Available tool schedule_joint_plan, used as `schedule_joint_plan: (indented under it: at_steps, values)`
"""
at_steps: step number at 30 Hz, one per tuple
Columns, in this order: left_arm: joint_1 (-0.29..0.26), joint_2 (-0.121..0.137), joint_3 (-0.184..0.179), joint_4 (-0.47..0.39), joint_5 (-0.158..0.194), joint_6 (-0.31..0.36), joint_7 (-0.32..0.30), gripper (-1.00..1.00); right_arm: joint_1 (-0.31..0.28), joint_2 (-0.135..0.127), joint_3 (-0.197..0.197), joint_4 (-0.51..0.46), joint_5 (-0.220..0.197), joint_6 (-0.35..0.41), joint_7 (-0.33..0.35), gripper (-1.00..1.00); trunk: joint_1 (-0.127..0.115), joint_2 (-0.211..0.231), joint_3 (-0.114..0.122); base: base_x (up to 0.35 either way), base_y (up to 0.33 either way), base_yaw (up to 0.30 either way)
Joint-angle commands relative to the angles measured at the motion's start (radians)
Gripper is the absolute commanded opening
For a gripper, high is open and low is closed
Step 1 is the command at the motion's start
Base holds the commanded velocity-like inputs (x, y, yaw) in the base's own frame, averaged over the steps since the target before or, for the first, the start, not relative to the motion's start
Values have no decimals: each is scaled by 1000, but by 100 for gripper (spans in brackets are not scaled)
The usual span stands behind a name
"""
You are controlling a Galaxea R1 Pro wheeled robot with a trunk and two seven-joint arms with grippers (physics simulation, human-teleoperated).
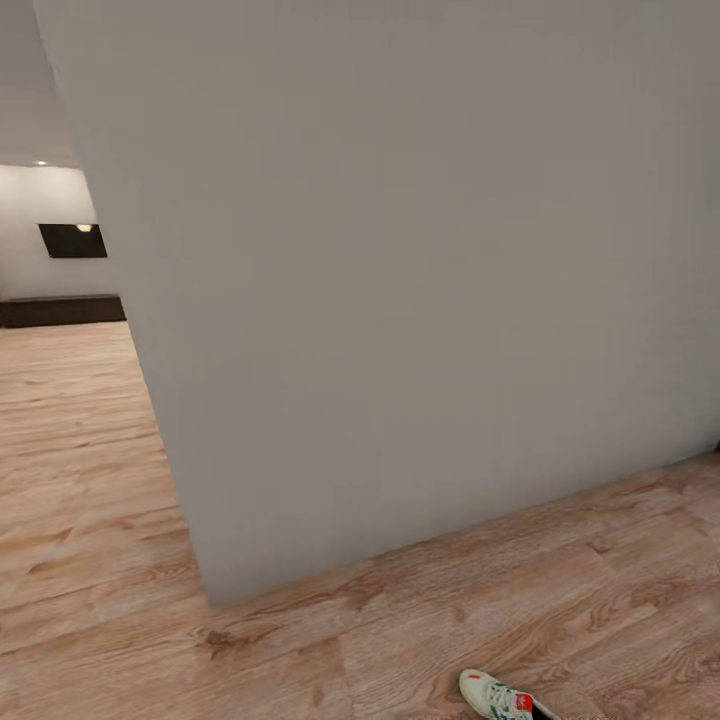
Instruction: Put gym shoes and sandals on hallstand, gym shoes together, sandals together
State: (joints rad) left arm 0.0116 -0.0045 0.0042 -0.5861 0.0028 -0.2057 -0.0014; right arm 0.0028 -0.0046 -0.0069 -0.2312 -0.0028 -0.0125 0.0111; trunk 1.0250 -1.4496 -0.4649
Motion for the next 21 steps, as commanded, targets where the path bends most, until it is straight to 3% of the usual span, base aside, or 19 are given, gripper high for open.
schedule_joint_plan:
  at_steps: [1,21]
  values:
    - [1,0,0,-1,0,-1,0,100,0,0,-1,-1,0,-1,1,100,0,0,-1,0,0,-290]
    - [1,0,0,-1,3,-1,0,100,0,0,-1,0,0,-1,1,100,0,0,-1,0,0,-290]
